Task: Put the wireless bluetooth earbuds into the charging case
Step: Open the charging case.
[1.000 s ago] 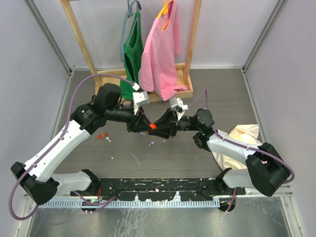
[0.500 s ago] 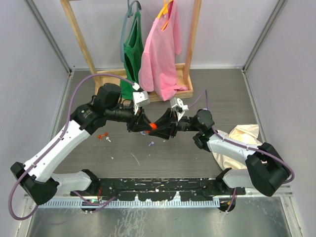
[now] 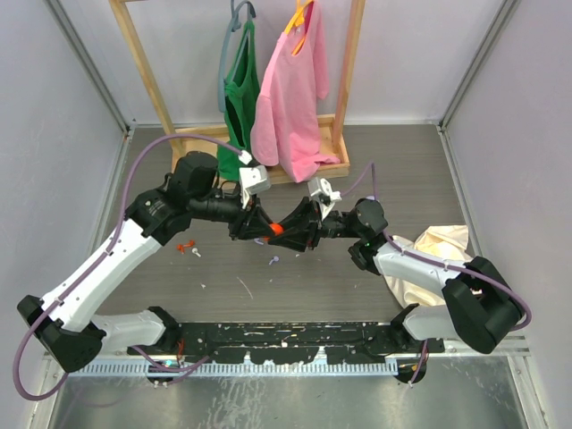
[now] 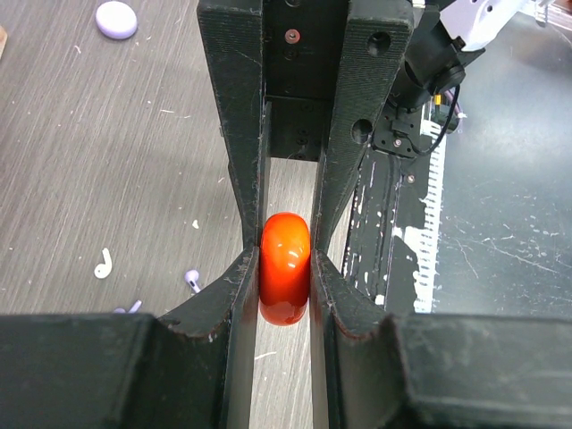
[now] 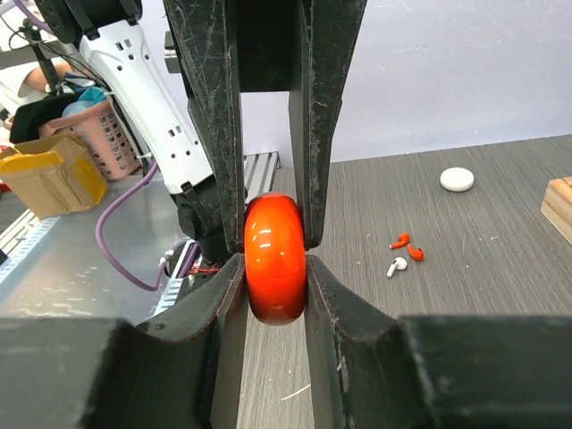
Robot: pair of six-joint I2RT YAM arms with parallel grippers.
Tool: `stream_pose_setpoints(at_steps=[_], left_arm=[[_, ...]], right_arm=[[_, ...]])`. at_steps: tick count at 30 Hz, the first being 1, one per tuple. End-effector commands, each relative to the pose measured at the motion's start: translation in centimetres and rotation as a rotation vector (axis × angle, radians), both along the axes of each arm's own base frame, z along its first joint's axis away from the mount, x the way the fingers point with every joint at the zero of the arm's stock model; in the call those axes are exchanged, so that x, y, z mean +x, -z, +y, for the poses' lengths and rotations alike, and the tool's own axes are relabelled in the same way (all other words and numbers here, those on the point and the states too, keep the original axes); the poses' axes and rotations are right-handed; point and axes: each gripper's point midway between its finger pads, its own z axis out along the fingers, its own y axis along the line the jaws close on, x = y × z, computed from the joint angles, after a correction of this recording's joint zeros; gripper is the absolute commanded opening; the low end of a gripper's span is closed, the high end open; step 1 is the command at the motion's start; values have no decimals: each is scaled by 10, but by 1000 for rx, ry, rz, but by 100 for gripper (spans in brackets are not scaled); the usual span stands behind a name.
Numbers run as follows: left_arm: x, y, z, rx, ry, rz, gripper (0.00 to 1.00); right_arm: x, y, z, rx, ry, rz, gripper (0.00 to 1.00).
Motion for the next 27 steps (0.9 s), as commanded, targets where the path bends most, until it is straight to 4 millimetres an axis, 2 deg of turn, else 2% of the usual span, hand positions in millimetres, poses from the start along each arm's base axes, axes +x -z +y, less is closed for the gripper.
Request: stream_pose_setpoints(at_steps=[1,4,11,17,24,27], left_arm=[[-2,-27,2,-62,-13,-80,23],[-2,-25,5,-66,-32,-80,38],[-4,-18,7,-75,-56,-71,47],[-4,-12,2,-77,-36,-39,47],[-3,-11,-2,-78,-21,-25,33],[-1,-12,-1,-78,-34,-31,31]], right_arm=[[-6,-13,-3,44,4,-43,1],[-6,-17,-5,55,15,-49,1],[-7,-23,-6,75,20,-51,1],[-6,-22,-5,75,17,-46,1],[-5,-21,-4,75,13,-40,2],[-7,-21,-4,75,4,-40,2]])
